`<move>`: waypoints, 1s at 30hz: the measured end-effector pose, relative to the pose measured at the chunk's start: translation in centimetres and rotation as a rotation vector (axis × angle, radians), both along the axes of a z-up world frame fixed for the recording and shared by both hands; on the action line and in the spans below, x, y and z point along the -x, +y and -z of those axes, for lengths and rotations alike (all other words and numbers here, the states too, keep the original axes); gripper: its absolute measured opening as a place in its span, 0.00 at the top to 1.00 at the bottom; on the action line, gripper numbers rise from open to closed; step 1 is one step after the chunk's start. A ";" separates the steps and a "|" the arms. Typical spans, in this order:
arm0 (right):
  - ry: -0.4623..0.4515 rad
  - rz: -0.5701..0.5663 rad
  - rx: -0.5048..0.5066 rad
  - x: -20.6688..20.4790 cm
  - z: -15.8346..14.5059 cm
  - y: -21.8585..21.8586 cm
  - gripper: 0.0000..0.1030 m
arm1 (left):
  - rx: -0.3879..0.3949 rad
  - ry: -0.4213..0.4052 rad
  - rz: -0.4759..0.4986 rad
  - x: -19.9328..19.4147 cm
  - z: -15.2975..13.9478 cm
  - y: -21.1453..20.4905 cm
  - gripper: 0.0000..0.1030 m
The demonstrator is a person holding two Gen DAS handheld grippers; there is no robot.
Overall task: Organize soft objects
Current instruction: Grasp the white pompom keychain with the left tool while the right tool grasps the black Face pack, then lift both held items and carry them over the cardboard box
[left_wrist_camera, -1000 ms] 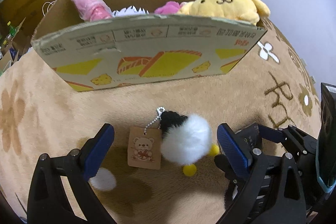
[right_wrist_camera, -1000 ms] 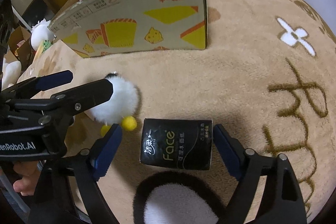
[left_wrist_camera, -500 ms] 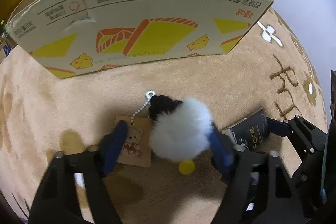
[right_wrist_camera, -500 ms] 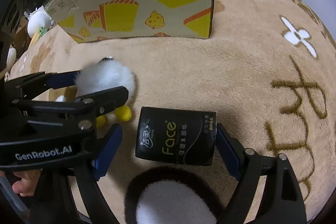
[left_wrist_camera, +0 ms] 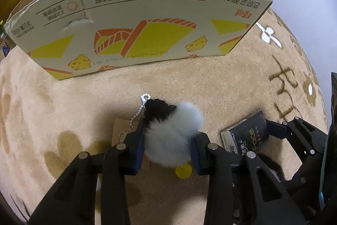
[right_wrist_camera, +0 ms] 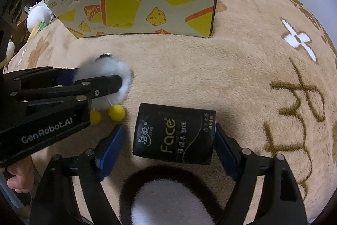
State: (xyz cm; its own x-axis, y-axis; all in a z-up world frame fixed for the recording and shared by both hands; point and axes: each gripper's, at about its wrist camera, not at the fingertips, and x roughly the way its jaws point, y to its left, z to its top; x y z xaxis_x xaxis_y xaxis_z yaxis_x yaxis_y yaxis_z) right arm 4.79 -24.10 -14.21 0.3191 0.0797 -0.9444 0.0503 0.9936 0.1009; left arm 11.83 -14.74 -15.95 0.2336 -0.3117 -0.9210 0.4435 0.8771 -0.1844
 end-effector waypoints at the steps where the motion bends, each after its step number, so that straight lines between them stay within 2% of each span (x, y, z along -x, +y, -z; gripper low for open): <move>1: -0.001 0.001 -0.001 0.1 -0.1 -0.1 0.19 | 0.000 0.000 -0.003 0.0 -0.1 0.2 0.67; 4: -0.003 0.006 0.002 0.4 -0.2 -0.5 0.22 | 0.002 0.001 -0.015 0.2 -0.3 1.2 0.67; 6: -0.008 0.012 0.019 0.6 -0.4 -0.7 0.31 | 0.003 -0.001 -0.024 0.2 -0.5 1.3 0.67; 10: -0.020 0.054 -0.019 0.7 -0.7 -1.6 0.31 | -0.013 -0.020 -0.029 0.4 -0.8 1.8 0.67; 15: -0.047 0.055 -0.004 0.8 -1.2 -1.8 0.32 | -0.051 -0.055 -0.059 0.5 -1.4 2.4 0.67; 30: -0.248 0.090 0.014 1.6 -6.1 -2.7 0.32 | -0.048 -0.228 -0.109 3.1 -6.6 5.4 0.67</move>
